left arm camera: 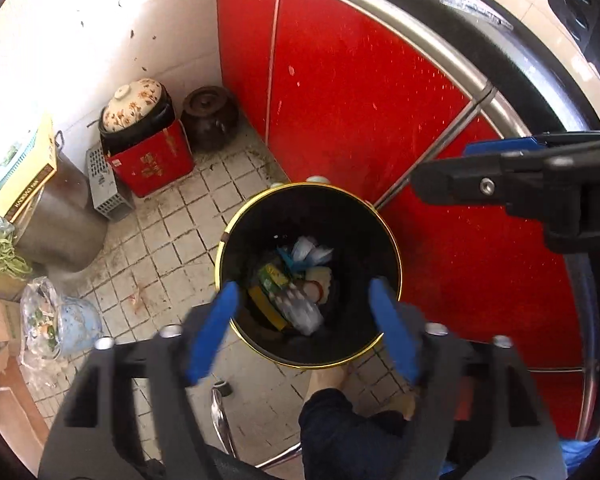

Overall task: Collect trash
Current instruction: 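Return both open tools to the counter above the remaining trash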

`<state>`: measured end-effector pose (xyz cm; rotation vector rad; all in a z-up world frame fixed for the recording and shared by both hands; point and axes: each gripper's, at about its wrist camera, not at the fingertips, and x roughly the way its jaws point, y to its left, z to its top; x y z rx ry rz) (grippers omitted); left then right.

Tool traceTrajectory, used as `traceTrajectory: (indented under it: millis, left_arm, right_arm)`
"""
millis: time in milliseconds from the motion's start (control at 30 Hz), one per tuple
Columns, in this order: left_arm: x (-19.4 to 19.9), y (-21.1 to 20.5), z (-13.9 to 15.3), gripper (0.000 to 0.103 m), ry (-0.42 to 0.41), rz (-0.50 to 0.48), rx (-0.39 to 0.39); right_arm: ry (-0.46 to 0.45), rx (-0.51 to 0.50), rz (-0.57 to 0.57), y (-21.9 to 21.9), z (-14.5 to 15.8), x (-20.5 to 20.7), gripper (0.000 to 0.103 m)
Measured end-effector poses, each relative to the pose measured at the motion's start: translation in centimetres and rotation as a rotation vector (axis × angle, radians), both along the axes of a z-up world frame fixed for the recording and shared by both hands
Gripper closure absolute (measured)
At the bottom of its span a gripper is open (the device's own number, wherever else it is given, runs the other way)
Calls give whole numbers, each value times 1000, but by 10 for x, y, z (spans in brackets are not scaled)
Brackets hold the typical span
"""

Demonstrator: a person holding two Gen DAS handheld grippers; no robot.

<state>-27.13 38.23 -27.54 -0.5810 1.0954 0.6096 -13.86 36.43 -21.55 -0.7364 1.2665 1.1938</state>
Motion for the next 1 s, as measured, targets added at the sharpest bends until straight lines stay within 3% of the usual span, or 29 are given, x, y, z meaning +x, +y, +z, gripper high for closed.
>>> traceTrajectory:
  millis: [67,167,333,433,567,667,800,1000]
  left_arm:
    - [0,-3,5,13,6,-2,8]
    - [3,-11,18,9,20,-30,26]
    - [15,-28,60,8,20,-110,115]
    - [34,-45,93,8,-25,-176,158]
    - [77,-80,127,7,-98,-318,189]
    - [121,-120,146,7,-152,-477,216]
    - [187,-195,166,7,-215,-713,225]
    - [253,-305,190,7,-289,-977,211]
  right_arm:
    - [1,20,4,-4,10,-1,27]
    - [-3,57,0,-16,32,-2,24]
    - [-21,159,-71,-59,90,9,16]
    - [-65,232,-167,-105,133,28,14]
    - [-177,299,-370,-192,179,66,13]
    - [-261,312,-544,-267,198,93,13]
    - [-345,300,-779,-366,211,117,13]
    - [-422,284,-1094,-506,229,127,13]
